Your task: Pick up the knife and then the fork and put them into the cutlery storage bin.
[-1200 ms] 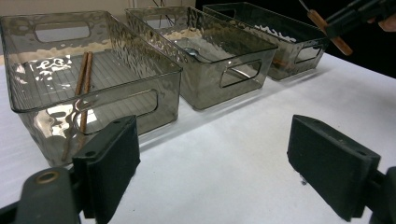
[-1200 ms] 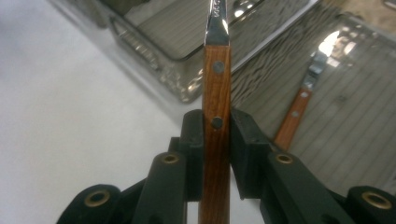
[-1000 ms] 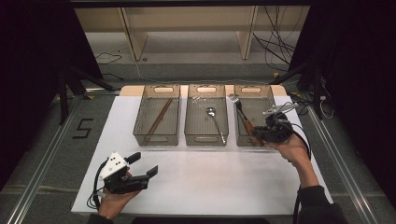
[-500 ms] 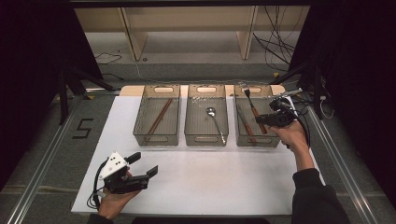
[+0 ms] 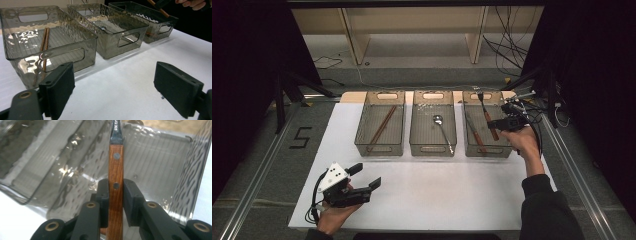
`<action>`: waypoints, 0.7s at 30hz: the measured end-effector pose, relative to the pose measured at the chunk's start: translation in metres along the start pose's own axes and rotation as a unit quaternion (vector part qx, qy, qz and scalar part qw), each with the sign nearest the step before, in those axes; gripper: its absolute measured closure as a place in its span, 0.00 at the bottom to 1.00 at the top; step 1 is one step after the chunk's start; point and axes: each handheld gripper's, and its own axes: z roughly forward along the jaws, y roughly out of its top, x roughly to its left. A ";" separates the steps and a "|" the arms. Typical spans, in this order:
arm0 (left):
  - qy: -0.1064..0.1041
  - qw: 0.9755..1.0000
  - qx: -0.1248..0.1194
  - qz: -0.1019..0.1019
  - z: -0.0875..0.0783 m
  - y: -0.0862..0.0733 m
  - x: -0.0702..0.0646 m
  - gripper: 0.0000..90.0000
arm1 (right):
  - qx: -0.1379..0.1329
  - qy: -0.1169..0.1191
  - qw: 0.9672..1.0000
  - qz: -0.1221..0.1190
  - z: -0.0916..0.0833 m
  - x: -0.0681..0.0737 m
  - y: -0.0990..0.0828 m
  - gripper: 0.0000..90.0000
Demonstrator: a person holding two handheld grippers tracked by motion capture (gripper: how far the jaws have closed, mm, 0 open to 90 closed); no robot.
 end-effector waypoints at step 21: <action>0.000 1.000 0.000 0.001 -0.001 0.000 0.000 0.18 | 0.057 -0.032 0.997 0.030 0.025 -0.006 -0.001 0.85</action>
